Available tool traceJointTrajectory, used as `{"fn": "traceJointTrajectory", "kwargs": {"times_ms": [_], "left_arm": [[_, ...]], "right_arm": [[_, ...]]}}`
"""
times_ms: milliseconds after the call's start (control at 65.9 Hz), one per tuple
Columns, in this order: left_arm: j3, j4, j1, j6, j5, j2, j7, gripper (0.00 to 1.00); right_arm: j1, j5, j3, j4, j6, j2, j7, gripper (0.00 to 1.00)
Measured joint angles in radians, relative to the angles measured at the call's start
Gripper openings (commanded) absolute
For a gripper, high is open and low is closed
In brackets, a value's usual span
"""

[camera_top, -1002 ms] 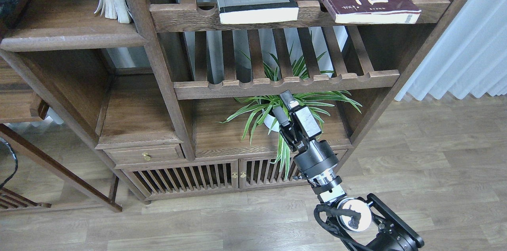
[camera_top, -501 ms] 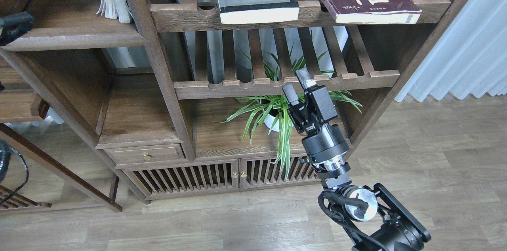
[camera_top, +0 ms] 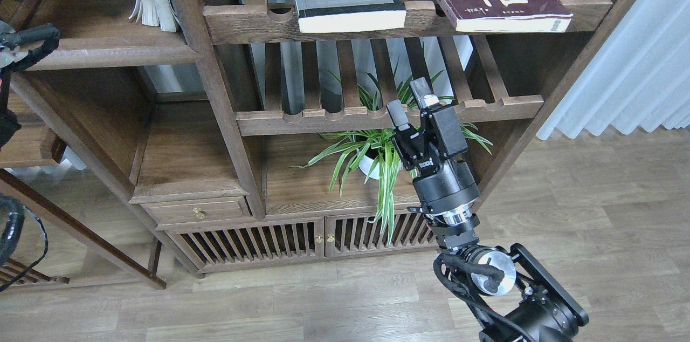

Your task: Organize books on shelf

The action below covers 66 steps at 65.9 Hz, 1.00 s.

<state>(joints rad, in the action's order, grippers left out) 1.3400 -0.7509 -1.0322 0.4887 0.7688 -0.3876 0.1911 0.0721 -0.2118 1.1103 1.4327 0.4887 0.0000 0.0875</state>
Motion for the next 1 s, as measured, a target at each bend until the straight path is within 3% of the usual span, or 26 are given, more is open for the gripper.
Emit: {"fn": "traceJointTrajectory", "kwargs": {"times_ms": [228, 759, 835, 1002], "left_arm": [[-0.001, -0.039, 0.049, 0.0, -0.028, -0.036, 0.008, 0.99], [0.078, -0.429, 0.393, 0.0, -0.311, -0.173, -0.014, 1.0], [0.091, -0.473, 0.44, 0.0, -0.387, -0.184, -0.036, 1.0], [0.086, -0.515, 0.531, 0.0, -0.566, -0.196, -0.135, 1.0]], "right_arm": [[0.0, 0.0, 0.0, -0.001, 0.0, 0.0, 0.0, 1.0], [0.018, -0.001, 0.066, -0.002, 0.0, 0.0, 0.0, 1.0], [0.022, 0.0, 0.07, -0.002, 0.0, 0.0, 0.0, 1.0], [0.041, 0.0, 0.091, -0.004, 0.0, 0.0, 0.0, 1.0]]}}
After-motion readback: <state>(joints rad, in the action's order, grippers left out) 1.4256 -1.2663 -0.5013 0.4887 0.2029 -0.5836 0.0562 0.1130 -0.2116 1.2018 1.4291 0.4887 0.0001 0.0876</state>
